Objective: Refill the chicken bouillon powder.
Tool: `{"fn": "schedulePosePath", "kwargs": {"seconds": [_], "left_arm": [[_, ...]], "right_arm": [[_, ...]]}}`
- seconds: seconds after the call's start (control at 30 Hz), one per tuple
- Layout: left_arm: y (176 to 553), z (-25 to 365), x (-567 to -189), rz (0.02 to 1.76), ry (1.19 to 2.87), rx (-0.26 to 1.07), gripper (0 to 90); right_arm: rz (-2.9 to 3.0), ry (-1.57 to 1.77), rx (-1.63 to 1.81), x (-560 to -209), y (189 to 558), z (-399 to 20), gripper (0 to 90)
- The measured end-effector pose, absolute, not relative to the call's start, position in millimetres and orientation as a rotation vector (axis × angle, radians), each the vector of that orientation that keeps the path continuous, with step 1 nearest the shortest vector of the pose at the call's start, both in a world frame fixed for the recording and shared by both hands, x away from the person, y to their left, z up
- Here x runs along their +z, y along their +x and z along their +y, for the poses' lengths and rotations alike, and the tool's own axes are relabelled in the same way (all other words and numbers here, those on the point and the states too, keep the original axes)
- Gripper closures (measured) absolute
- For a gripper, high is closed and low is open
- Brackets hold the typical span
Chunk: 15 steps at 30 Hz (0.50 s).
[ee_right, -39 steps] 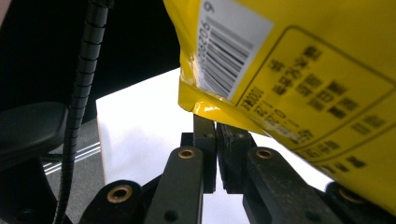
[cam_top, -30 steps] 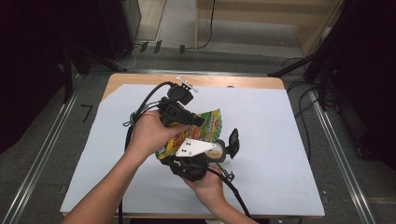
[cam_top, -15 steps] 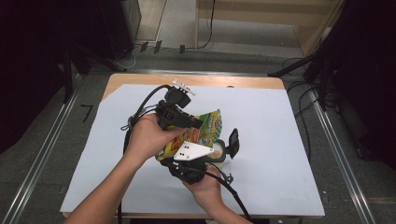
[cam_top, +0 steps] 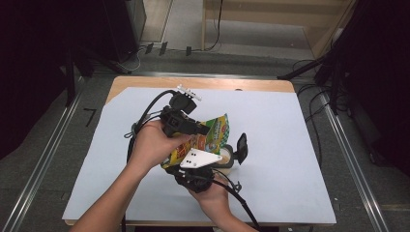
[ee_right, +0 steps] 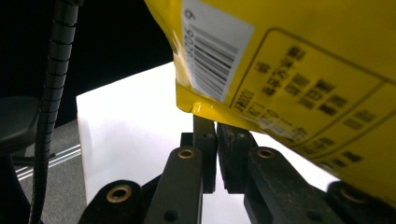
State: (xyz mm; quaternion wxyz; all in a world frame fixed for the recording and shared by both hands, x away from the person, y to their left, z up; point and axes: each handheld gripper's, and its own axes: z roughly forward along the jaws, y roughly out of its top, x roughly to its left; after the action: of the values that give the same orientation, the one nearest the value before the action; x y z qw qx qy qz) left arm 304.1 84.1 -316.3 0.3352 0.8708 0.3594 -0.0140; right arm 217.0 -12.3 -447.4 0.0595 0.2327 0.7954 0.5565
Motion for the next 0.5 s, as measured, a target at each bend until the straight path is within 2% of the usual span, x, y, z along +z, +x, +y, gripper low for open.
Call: {"fn": "schedulePosePath", "kwargs": {"seconds": [0.5], "left_arm": [[307.7, 84.2, -315.3, 0.963, 2.27, -0.06, 84.0]], "right_arm": [[2.431, 0.692, 1.698, -442.4, 216.3, -13.1, 88.4]]}}
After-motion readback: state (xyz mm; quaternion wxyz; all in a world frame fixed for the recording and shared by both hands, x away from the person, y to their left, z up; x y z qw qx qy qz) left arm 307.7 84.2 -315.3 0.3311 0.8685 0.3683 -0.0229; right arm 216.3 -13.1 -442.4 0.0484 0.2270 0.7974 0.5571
